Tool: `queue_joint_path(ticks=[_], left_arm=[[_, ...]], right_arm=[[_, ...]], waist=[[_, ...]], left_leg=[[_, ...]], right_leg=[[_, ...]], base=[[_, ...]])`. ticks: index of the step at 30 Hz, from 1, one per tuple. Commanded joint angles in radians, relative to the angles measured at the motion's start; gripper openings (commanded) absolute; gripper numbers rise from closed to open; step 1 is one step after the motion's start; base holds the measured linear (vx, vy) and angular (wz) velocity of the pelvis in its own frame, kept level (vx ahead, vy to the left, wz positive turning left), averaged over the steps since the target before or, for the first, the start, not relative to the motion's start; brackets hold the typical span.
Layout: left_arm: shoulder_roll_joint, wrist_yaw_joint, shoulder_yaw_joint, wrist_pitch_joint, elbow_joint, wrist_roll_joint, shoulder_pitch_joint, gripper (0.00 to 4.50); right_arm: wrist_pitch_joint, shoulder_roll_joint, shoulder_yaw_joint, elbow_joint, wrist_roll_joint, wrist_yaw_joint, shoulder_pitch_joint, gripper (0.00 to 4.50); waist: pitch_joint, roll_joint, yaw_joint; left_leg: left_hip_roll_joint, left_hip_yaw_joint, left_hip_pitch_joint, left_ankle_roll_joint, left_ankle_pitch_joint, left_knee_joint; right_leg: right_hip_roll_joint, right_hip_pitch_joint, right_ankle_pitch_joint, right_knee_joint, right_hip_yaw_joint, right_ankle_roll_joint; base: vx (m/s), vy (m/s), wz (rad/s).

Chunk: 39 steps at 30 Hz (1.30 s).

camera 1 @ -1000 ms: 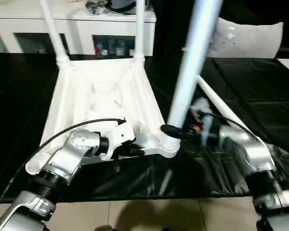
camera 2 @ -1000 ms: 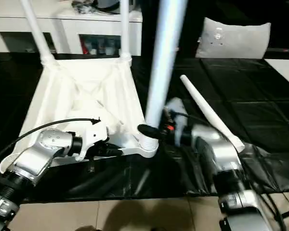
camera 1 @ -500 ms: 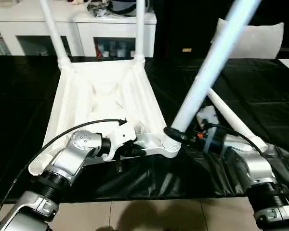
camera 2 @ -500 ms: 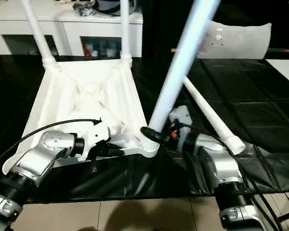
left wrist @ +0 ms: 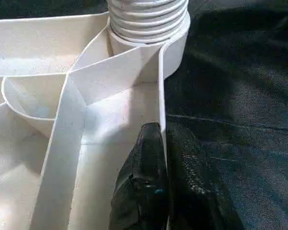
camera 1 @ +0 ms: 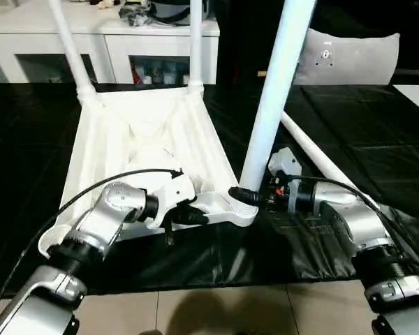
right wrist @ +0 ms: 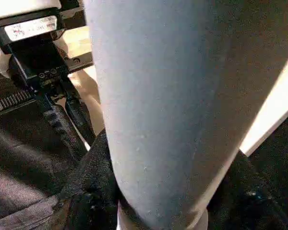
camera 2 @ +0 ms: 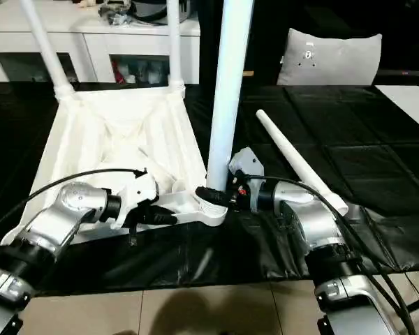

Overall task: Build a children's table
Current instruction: Insert table leg to table base

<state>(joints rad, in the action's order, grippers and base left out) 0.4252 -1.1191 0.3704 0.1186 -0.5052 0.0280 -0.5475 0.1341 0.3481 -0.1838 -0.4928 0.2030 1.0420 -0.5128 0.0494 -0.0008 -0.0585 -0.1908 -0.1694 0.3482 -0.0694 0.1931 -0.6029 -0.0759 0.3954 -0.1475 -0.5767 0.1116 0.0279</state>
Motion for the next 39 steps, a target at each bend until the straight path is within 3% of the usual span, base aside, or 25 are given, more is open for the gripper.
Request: queue_joint_path(ticks=[1,4,6,8,9,10,11,12,13,14,15,16,17,18,19,20,21,23,29,30,33,34,36,39], left_arm=[[0.004,0.017,-0.035,0.010,0.021,0.014,-0.027,0.00],[0.001,0.041,-0.051,0.057,0.057,0.025,-0.001,0.00],[-0.005,0.061,-0.060,0.086,0.077,0.028,0.012,0.00],[-0.043,0.157,-0.083,0.200,0.167,0.029,0.056,0.00],[-0.067,0.199,-0.086,0.249,0.210,0.026,0.072,0.00],[-0.072,0.209,-0.086,0.260,0.220,0.025,0.076,0.00],[-0.112,0.267,-0.087,0.315,0.262,0.016,0.087,0.00],[-0.135,0.301,-0.090,0.338,0.276,0.009,0.088,0.00],[-0.163,0.336,-0.091,0.356,0.279,0.001,0.081,0.00],[-0.195,0.376,-0.091,0.376,0.284,-0.010,0.073,0.00],[-0.202,0.383,-0.091,0.379,0.284,-0.012,0.070,0.00],[-0.252,0.441,-0.086,0.402,0.285,-0.031,0.052,0.00],[-0.277,0.463,-0.072,0.410,0.289,-0.045,0.041,0.00],[-0.283,0.468,-0.068,0.412,0.289,-0.048,0.038,0.00],[-0.288,0.483,-0.060,0.418,0.289,-0.062,0.033,0.00],[-0.288,0.488,-0.058,0.423,0.291,-0.067,0.032,0.00],[-0.286,0.498,-0.056,0.431,0.294,-0.076,0.031,0.00],[-0.267,0.527,-0.063,0.450,0.294,-0.093,0.036,0.00],[-0.254,0.535,-0.076,0.471,0.308,-0.110,0.043,0.00],[-0.254,0.538,-0.077,0.472,0.307,-0.112,0.043,0.00],[-0.248,0.537,-0.075,0.467,0.307,-0.112,0.043,0.00],[-0.245,0.538,-0.074,0.468,0.309,-0.108,0.043,0.00],[-0.239,0.538,-0.075,0.468,0.311,-0.103,0.043,0.00],[-0.230,0.532,-0.080,0.458,0.304,-0.100,0.044,0.00]], right_arm=[[0.063,-0.009,-0.058,-0.073,-0.059,-0.020,0.048,1.89],[0.086,-0.037,-0.035,-0.083,-0.061,-0.110,0.045,1.89],[0.096,-0.053,-0.022,-0.096,-0.067,-0.165,0.038,1.89],[0.131,-0.106,0.022,-0.129,-0.078,-0.318,0.015,1.89],[0.142,-0.129,0.038,-0.146,-0.083,-0.377,0.000,1.89],[0.144,-0.135,0.041,-0.151,-0.084,-0.390,-0.003,1.89],[0.153,-0.164,0.056,-0.180,-0.089,-0.458,-0.027,1.89],[0.156,-0.178,0.062,-0.198,-0.091,-0.490,-0.041,1.89],[0.151,-0.192,0.067,-0.222,-0.095,-0.523,-0.058,1.89],[0.146,-0.209,0.074,-0.251,-0.100,-0.568,-0.080,1.89],[0.146,-0.212,0.075,-0.258,-0.101,-0.577,-0.085,1.89],[0.145,-0.238,0.088,-0.314,-0.102,-0.641,-0.125,1.89],[0.149,-0.256,0.103,-0.354,-0.090,-0.677,-0.155,1.89],[0.149,-0.261,0.107,-0.364,-0.087,-0.685,-0.162,1.89],[0.150,-0.267,0.108,-0.385,-0.088,-0.699,-0.179,1.89],[0.150,-0.269,0.109,-0.390,-0.090,-0.703,-0.183,1.89],[0.150,-0.271,0.109,-0.397,-0.095,-0.710,-0.189,1.89],[0.151,-0.275,0.115,-0.410,-0.106,-0.723,-0.198,1.89],[0.109,-0.279,0.113,-0.456,-0.113,-0.709,-0.216,1.89],[0.099,-0.280,0.117,-0.467,-0.109,-0.709,-0.221,2.45],[0.081,-0.282,0.124,-0.485,-0.106,-0.708,-0.230,2.59],[0.079,-0.283,0.129,-0.489,-0.108,-0.706,-0.232,2.67],[0.073,-0.284,0.133,-0.494,-0.112,-0.699,-0.234,2.93],[0.057,-0.277,0.121,-0.492,-0.123,-0.682,-0.230,3.14]], waist=[[-0.052,0.005,0.000],[-0.049,0.006,0.004],[-0.046,0.008,0.015],[-0.043,0.009,0.028],[-0.044,0.010,0.035],[-0.039,0.016,0.053],[-0.031,0.039,0.065],[-0.021,0.058,0.060],[-0.023,0.040,0.038],[-0.023,0.036,0.018],[-0.033,-0.018,0.038],[-0.040,-0.026,0.021],[-0.042,-0.039,0.012],[-0.050,-0.023,-0.007],[-0.055,-0.012,-0.010],[-0.055,-0.003,-0.004],[-0.051,-0.003,0.002],[-0.052,0.000,0.002],[-0.052,0.003,0.004],[-0.050,0.003,0.004],[-0.049,0.002,0.004],[-0.051,-0.003,0.004],[-0.052,-0.001,-0.002],[-0.053,0.002,-0.004]], left_leg=[[-0.034,0.020,-0.014,0.024,0.359,0.077],[-0.034,0.023,-0.013,0.016,0.381,0.079],[-0.031,0.026,-0.018,0.005,0.415,0.076],[-0.028,0.030,-0.020,0.001,0.450,0.073],[-0.034,0.032,-0.022,-0.010,0.460,0.073],[-0.041,0.042,-0.015,-0.018,0.501,0.079],[-0.060,0.054,-0.036,-0.018,0.634,0.095],[-0.127,0.077,0.047,-0.042,0.823,0.199],[-0.134,0.071,0.066,-0.035,0.842,0.213],[-0.100,0.019,0.010,-0.027,0.839,0.220],[-0.021,0.045,-0.041,-0.066,0.618,0.071],[0.010,0.025,-0.060,-0.050,0.445,-0.012],[0.008,0.035,-0.015,-0.010,0.208,-0.025],[-0.010,0.042,0.039,-0.015,0.108,0.042],[-0.018,0.043,0.041,-0.018,0.103,0.056],[-0.027,0.042,0.035,-0.026,0.150,0.071],[-0.028,0.038,0.026,-0.029,0.240,0.075],[-0.028,0.038,0.023,-0.027,0.276,0.078],[-0.034,0.032,0.017,-0.021,0.290,0.084],[-0.034,0.030,0.015,-0.021,0.297,0.084],[-0.035,0.030,0.014,-0.018,0.299,0.085],[-0.035,0.027,0.011,-0.015,0.295,0.083],[-0.036,0.025,0.017,-0.011,0.258,0.086],[-0.038,0.024,0.015,-0.011,0.246,0.086]], right_leg=[[-0.079,-0.034,-0.613,0.105,-0.039,0.073],[-0.079,-0.033,-0.636,0.108,-0.034,0.065],[-0.079,-0.029,-0.682,0.117,-0.022,0.045],[-0.077,-0.030,-0.722,0.131,-0.002,0.015],[-0.080,-0.033,-0.713,0.129,0.000,0.017],[-0.078,-0.044,-0.717,0.135,0.024,0.000],[-0.059,-0.049,-0.679,0.144,0.060,-0.019],[-0.047,-0.136,-0.405,-0.061,0.034,0.035],[-0.042,-0.135,-0.252,-0.117,-0.002,0.032],[-0.031,-0.076,-0.257,-0.124,-0.039,0.050],[-0.122,-0.018,-0.798,0.058,-0.064,0.032],[-0.149,0.012,-0.980,0.114,-0.067,0.000],[-0.163,-0.022,-1.032,0.110,-0.081,-0.031],[-0.126,-0.060,-0.814,0.071,-0.067,0.000],[-0.104,-0.058,-0.695,0.060,-0.063,0.017],[-0.081,-0.051,-0.513,0.041,-0.060,0.067],[-0.074,-0.047,-0.490,0.045,-0.056,0.096],[-0.075,-0.051,-0.473,0.048,-0.057,0.115],[-0.076,-0.051,-0.443,0.052,-0.058,0.130],[-0.076,-0.049,-0.447,0.055,-0.058,0.129],[-0.076,-0.049,-0.452,0.055,-0.059,0.129],[-0.076,-0.046,-0.446,0.057,-0.061,0.134],[-0.075,-0.051,-0.401,0.051,-0.062,0.141],[-0.074,-0.052,-0.365,0.047,-0.063,0.152]], base=[[0.000,0.000,0.00],[0.000,0.000,0.00],[0.000,0.000,0.00],[0.000,0.000,0.00],[0.000,0.000,0.00],[0.000,0.000,0.00],[0.000,0.000,0.00],[-0.084,0.023,-0.08],[-0.084,0.023,-0.08],[0.000,0.000,0.00],[0.032,-0.093,-0.10],[0.032,-0.093,-0.10],[0.044,-0.080,-0.33],[0.047,-0.040,-0.24],[0.047,-0.040,-0.24],[0.000,0.000,0.00],[0.000,0.000,0.00],[0.000,0.000,0.00],[0.000,0.000,0.00],[0.000,0.000,0.00],[0.000,0.000,0.00],[0.000,0.000,0.00],[0.000,0.000,0.00],[0.000,0.000,0.00]])
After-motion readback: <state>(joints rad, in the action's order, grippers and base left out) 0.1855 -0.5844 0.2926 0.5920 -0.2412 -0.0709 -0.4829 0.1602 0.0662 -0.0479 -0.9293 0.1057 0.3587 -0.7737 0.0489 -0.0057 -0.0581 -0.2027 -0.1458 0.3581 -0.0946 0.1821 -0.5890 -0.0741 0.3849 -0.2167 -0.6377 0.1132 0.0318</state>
